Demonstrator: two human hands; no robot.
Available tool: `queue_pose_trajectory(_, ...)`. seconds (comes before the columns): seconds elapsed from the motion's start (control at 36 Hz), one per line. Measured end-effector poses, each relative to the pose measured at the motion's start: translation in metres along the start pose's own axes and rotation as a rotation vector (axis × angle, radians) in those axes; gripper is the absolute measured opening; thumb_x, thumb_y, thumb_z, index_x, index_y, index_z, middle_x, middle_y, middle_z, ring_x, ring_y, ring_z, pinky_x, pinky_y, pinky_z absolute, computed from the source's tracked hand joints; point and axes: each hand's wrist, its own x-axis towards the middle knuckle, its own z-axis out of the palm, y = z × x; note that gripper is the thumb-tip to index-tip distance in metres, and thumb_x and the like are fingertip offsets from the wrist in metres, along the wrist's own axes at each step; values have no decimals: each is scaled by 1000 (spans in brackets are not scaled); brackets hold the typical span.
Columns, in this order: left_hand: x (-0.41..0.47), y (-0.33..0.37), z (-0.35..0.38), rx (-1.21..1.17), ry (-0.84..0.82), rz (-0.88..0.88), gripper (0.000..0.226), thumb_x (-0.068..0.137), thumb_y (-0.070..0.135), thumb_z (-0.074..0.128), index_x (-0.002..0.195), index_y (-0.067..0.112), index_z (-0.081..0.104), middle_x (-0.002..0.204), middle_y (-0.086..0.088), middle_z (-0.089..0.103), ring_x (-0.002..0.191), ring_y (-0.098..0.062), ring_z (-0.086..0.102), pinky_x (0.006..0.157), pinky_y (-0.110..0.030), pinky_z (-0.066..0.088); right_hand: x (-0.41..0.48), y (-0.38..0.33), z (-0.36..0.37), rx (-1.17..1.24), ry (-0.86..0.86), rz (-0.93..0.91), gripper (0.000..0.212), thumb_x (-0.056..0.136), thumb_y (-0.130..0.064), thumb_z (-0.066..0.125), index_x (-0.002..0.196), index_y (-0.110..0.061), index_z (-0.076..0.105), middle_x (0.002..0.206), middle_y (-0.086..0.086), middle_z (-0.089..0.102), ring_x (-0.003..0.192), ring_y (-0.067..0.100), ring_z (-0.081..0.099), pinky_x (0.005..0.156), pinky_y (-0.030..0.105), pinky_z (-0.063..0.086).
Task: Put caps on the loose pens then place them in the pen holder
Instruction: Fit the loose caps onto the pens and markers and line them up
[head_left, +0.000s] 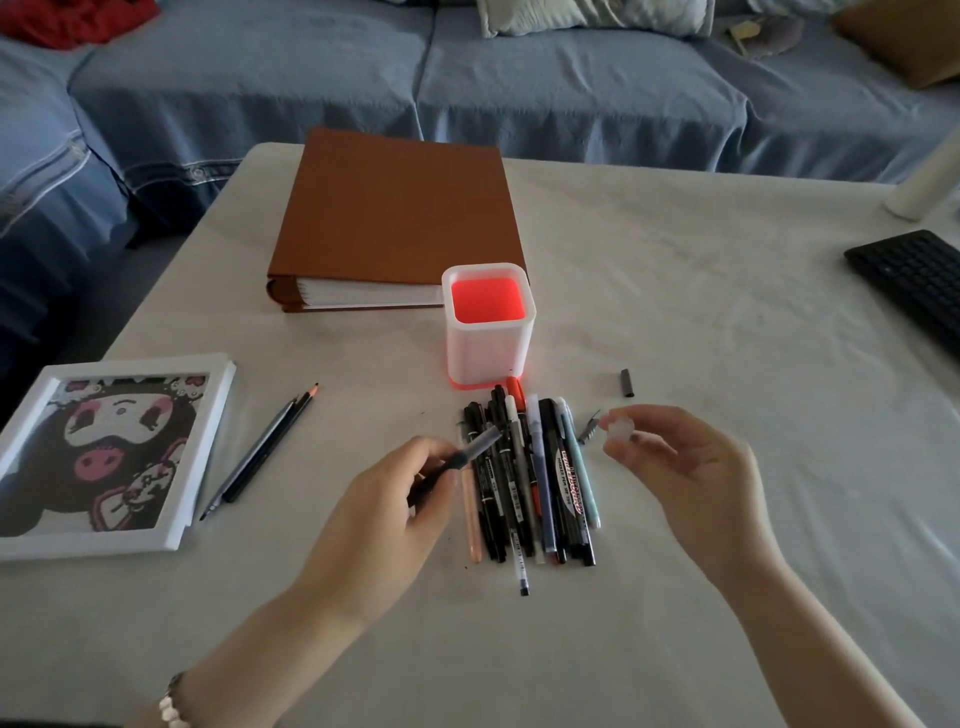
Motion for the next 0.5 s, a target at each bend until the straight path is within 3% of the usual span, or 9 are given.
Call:
queue_pose_trajectory(0.11, -6, 5, -1, -69, -10, -32, 23, 86, 12, 56, 82, 34, 55, 86, 13, 63, 77, -14, 60, 67, -20, 46, -7, -4, 9, -4, 1, -25, 31, 73, -5, 71, 77, -35, 67, 82, -6, 73, 77, 16, 67, 80, 25, 53)
queue_pose_trajectory(0.19, -10, 7, 0, -114, -15, -61, 22, 86, 11, 56, 82, 33, 57, 83, 9, 64, 73, -17, 60, 68, -25, 46, -11, -9, 20, 116, 23, -8, 27, 66, -13, 75, 84, -30, 65, 78, -5, 74, 75, 12, 69, 73, 18, 53)
queue_pose_trajectory(0.33, -14, 10, 2, -148, -41, -69, 25, 87, 15, 56, 90, 40, 54, 82, 9, 64, 75, -17, 60, 67, -26, 46, -13, -12, 37, 368, 206, 115, 29, 61, -15, 66, 90, -18, 63, 69, 1, 72, 72, 13, 69, 74, 23, 56)
queue_pose_trajectory(0.5, -17, 11, 3, -158, -62, -70, 15, 87, 19, 56, 84, 34, 59, 80, 7, 64, 71, -15, 59, 64, -27, 45, -15, -13, 48, 400, 221, 161, 25, 65, -14, 64, 90, -18, 63, 70, 2, 74, 69, 13, 69, 68, 19, 55)
